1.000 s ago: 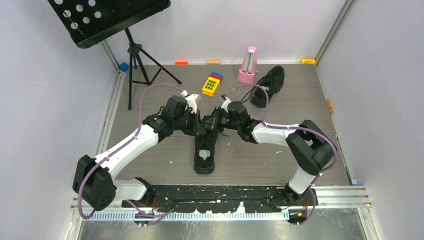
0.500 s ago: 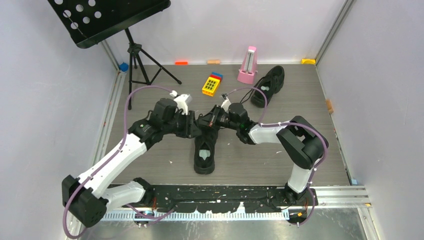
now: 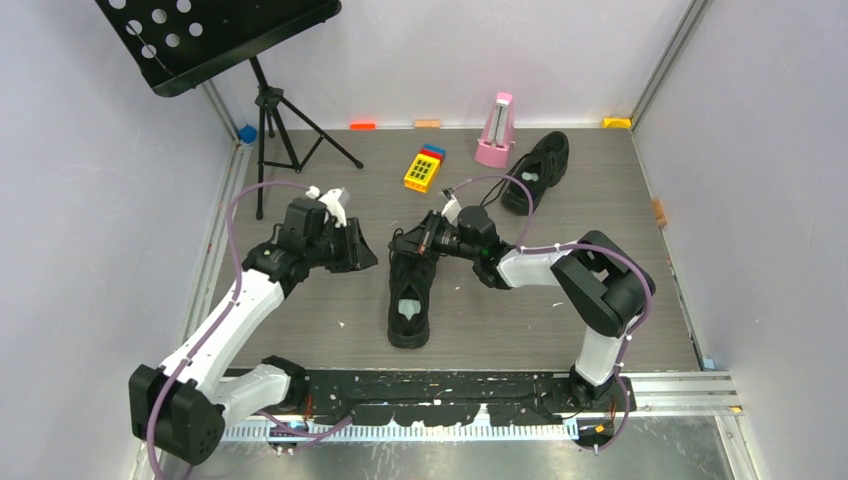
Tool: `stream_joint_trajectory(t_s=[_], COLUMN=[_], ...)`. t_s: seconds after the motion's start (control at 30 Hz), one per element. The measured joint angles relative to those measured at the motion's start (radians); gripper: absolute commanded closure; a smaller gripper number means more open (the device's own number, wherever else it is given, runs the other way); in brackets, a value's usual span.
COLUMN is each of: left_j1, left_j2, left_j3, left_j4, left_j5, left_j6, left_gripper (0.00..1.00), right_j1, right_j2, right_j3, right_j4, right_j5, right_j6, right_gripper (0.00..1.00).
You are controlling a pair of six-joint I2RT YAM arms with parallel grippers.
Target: Tie the shoes
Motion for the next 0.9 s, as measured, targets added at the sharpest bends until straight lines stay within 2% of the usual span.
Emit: stream_joint_trajectory(t_s=[0.2,0.57,0.67,0.8,0.9], left_j1=[0.014,0.014,0.014,0.014,0.014], left_j2=[0.033,0.119,0.136,0.175,0.206], left_j3=[-0.075,-0.085,-0.086,-0.086,-0.086], left_j4=[0.122,0.228,0.249,0.274,0.299], left_j5=[0.129,0.214,0.221,0.229,0.237], left_j6=[-0.026,-0.052,-0.055,-0.066,-0.060], left_gripper=[0.57,0.58,0.69,0.98,1.00], right_j1=[0.000,0.000,0.000,0.000,0.000], right_j2=[0.000,0.018,0.019,0.019,0.019], right_j3=[0.000,0.014,0.014,0.015,0.015], right_j4=[0.000,0.011,0.012,0.021,0.022], right_j5=[-0.005,-0.017,-0.020,-0.020,-0.020], right_j6=[0.000,0.018,0.022,0.027,0.027], right_gripper=[1.00,1.00,1.00,0.97,0.93])
